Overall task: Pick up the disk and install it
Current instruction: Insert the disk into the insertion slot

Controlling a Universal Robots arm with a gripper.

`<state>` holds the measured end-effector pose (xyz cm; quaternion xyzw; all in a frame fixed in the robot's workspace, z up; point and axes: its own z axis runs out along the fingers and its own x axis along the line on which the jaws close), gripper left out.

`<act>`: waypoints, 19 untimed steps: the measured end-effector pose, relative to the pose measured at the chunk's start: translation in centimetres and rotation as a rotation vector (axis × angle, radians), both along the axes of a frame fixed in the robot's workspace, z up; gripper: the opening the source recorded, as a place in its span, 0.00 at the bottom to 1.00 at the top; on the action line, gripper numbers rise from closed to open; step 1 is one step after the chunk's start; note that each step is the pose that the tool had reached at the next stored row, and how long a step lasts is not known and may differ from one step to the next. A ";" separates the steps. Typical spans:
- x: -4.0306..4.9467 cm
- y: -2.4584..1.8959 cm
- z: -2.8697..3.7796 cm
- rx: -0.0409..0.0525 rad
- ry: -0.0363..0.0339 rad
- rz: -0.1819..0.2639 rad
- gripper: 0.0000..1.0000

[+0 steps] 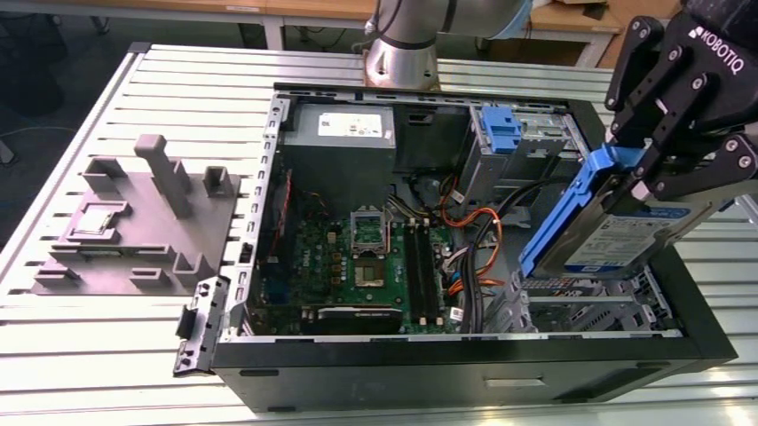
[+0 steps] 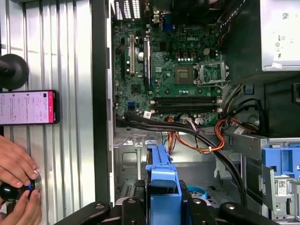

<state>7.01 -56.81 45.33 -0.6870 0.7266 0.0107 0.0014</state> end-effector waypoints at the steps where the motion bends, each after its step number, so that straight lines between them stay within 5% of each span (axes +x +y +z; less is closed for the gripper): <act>1: 0.01 -0.01 -0.09 -0.0001 0.0001 0.000 0.36; 19: 0.47 -0.41 -1.41 0.0000 0.0000 -0.001 0.36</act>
